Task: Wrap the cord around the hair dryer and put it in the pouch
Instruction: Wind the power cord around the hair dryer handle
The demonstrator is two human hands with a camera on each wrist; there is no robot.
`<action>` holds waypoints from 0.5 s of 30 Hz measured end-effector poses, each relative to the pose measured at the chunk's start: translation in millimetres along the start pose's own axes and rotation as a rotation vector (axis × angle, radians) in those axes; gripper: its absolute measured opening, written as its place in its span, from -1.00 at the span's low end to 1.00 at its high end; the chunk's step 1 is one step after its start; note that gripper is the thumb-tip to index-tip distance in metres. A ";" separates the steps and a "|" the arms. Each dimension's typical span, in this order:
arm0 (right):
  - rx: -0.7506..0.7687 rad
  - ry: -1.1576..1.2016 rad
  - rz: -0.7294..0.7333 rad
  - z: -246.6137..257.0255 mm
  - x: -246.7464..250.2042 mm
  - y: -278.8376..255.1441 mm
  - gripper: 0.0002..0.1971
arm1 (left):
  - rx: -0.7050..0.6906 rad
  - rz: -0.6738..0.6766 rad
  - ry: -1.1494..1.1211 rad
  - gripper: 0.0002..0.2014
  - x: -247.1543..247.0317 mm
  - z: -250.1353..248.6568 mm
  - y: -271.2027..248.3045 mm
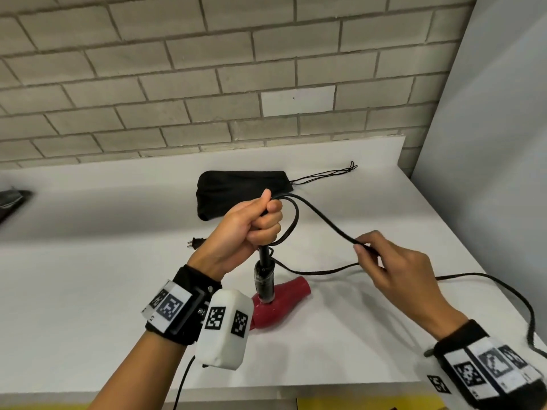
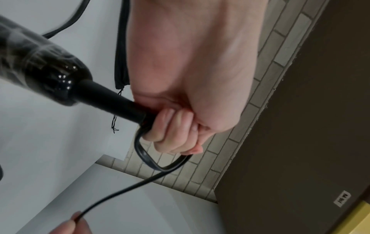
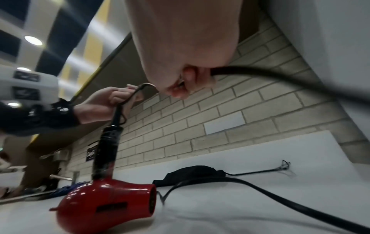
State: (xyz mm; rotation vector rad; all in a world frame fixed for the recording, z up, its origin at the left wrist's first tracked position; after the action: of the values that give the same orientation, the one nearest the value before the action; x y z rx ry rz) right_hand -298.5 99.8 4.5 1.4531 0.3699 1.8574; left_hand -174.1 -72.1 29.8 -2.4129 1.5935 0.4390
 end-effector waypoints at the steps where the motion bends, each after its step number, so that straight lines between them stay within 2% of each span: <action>1: 0.055 -0.078 0.002 8.3 -0.3 -1.6 -0.86 | -0.002 0.000 0.000 -0.69 -0.9 0.3 1.0; 5: 0.239 -0.269 0.067 43.8 -7.5 -13.3 -0.85 | -0.005 0.008 0.018 -0.69 -6.8 2.5 4.2; 7: 0.340 -0.292 0.078 64.8 -9.0 -17.1 -0.95 | -0.003 0.005 0.047 -0.70 -11.9 3.1 5.2; 11: 0.534 -0.308 0.079 97.3 -7.1 -10.8 -0.79 | 0.009 -0.012 0.158 -0.71 -23.8 4.7 5.3; 15: 0.668 -0.346 0.036 123.6 4.4 6.3 -0.86 | 0.037 -0.034 0.265 -0.71 -32.2 6.5 3.6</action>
State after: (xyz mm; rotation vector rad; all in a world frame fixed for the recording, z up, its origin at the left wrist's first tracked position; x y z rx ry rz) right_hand -186.9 72.8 50.8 2.1922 0.8461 1.5246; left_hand -190.1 -43.7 35.3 -2.5516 1.6408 0.0851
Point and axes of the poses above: each hand's wrist, its own y-axis towards the middle knuckle, its own x-axis out of the back of the hand, z = x × y, the point moved 7 cm from there along y, towards the middle knuckle, and after that the axes turned 3 degrees about -z, right-handed, at the moved point
